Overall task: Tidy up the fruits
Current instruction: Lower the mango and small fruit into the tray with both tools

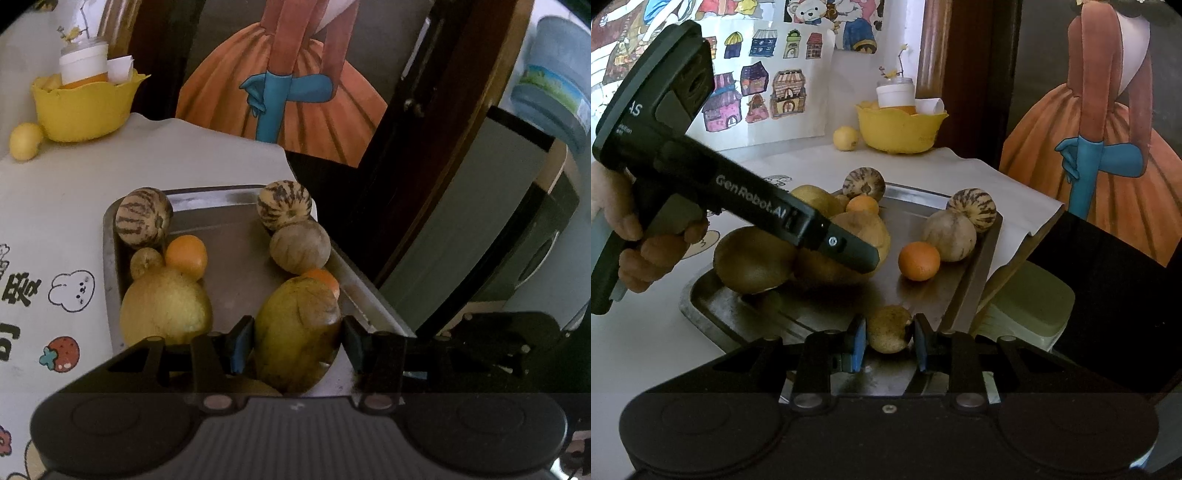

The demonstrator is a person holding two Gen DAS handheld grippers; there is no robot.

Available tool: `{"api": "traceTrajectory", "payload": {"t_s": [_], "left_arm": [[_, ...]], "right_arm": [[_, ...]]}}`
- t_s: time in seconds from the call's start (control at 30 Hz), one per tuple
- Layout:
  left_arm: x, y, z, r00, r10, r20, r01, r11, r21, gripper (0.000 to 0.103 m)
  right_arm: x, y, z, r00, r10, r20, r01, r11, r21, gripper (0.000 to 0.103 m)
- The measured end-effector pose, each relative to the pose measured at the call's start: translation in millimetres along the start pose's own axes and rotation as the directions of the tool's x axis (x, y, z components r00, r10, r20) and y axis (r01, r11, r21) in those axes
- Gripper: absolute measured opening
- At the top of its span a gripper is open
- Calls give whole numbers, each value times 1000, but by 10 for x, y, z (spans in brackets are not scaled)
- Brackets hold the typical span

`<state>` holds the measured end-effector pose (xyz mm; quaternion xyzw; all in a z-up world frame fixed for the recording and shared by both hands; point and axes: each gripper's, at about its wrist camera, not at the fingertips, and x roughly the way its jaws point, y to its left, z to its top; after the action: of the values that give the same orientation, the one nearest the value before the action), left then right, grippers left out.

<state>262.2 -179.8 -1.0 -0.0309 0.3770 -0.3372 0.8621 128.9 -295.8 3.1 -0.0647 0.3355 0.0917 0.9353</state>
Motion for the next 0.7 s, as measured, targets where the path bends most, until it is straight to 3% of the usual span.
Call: {"api": "traceTrajectory", "payload": {"t_s": [0.7], "left_arm": [[-7, -4, -28, 1000, 12, -2, -12, 1000, 10, 56]], "right_arm": [[-25, 29, -83, 999, -42, 21, 41, 999, 32, 30]]}}
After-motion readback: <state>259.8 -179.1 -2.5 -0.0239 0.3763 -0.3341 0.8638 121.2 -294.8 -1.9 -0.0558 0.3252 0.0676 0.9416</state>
